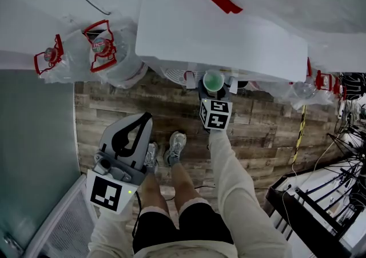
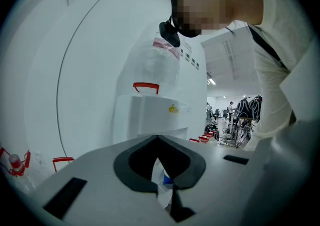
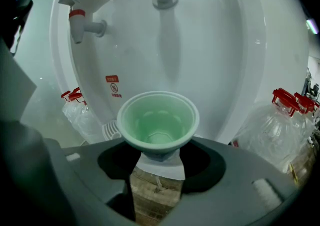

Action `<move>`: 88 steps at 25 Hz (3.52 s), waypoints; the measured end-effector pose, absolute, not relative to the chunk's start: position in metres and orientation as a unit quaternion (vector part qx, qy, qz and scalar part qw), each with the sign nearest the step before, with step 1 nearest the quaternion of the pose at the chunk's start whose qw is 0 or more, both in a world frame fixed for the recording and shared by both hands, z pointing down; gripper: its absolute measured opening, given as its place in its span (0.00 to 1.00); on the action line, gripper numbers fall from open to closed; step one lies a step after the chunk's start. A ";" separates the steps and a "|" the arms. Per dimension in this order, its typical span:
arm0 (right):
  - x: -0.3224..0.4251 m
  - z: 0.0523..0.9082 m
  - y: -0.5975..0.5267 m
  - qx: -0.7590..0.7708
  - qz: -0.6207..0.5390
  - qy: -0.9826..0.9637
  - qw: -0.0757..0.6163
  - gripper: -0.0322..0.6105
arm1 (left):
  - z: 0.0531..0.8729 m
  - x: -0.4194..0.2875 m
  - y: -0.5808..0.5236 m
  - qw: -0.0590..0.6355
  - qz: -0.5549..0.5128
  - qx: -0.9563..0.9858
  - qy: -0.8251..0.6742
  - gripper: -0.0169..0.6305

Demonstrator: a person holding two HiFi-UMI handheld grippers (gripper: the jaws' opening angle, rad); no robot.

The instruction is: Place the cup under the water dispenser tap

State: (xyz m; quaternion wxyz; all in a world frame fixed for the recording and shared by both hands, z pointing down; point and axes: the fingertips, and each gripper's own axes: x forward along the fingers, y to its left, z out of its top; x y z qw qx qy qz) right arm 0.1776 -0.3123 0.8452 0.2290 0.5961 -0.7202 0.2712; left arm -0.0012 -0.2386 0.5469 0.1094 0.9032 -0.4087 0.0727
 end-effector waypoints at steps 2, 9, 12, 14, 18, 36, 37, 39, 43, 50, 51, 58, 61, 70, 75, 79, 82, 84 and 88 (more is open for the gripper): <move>0.178 0.845 -0.314 0.597 0.271 -0.721 0.226 0.44 | 0.548 -0.002 -0.239 0.111 0.075 0.903 -0.409 0.04; 0.178 0.848 -0.316 0.592 0.263 -0.723 0.241 0.48 | 0.552 0.000 -0.239 0.115 0.075 0.903 -0.406 0.04; 0.178 0.849 -0.317 0.591 0.266 -0.722 0.241 0.48 | 0.553 -0.001 -0.237 0.114 0.077 0.905 -0.404 0.04; 0.177 0.850 -0.315 0.590 0.278 -0.721 0.234 0.52 | 0.553 -0.002 -0.236 0.115 0.076 0.905 -0.402 0.04; 0.176 0.849 -0.308 0.589 0.290 -0.721 0.221 0.54 | 0.551 -0.004 -0.231 0.114 0.076 0.906 -0.399 0.04; 0.180 0.763 -0.253 0.642 0.243 -0.713 0.146 0.06 | 0.517 -0.004 -0.207 0.090 0.067 0.924 -0.366 0.04; 0.180 0.755 -0.249 0.642 0.240 -0.715 0.139 0.06 | 0.513 -0.004 -0.206 0.087 0.066 0.925 -0.363 0.04; 0.178 0.740 -0.243 0.642 0.234 -0.718 0.130 0.06 | 0.505 -0.003 -0.202 0.084 0.062 0.929 -0.356 0.04; 0.172 0.707 -0.228 0.643 0.216 -0.725 0.120 0.06 | 0.490 -0.006 -0.195 0.081 0.055 0.932 -0.349 0.04; 0.163 0.643 -0.200 0.648 0.197 -0.729 0.098 0.06 | 0.458 -0.014 -0.185 0.077 0.045 0.934 -0.345 0.04; 0.162 0.633 -0.196 0.649 0.193 -0.729 0.097 0.06 | 0.452 -0.015 -0.185 0.073 0.043 0.935 -0.345 0.04; 0.157 0.563 -0.165 0.654 0.169 -0.732 0.085 0.06 | 0.408 -0.024 -0.175 0.056 0.034 0.935 -0.348 0.04; 0.152 0.537 -0.155 0.651 0.159 -0.737 0.082 0.06 | 0.393 -0.025 -0.168 0.052 0.036 0.937 -0.345 0.04; 0.145 0.462 -0.122 0.652 0.125 -0.744 0.078 0.06 | 0.342 -0.025 -0.146 0.011 0.024 0.944 -0.329 0.04; 0.136 0.424 -0.107 0.646 0.110 -0.752 0.068 0.06 | 0.320 -0.028 -0.134 0.017 0.019 0.943 -0.331 0.03; 0.129 0.396 -0.094 0.648 0.098 -0.753 0.060 0.06 | 0.303 -0.032 -0.125 -0.005 0.015 0.947 -0.320 0.03; 0.125 0.377 -0.085 0.651 0.085 -0.752 0.059 0.06 | 0.292 -0.035 -0.118 0.001 0.009 0.948 -0.319 0.03; 0.122 0.365 -0.079 0.653 0.078 -0.752 0.056 0.06 | 0.285 -0.037 -0.113 0.002 0.006 0.948 -0.317 0.03; 0.117 0.342 -0.067 0.655 0.066 -0.751 0.051 0.06 | 0.268 -0.038 -0.102 -0.019 0.001 0.951 -0.307 0.03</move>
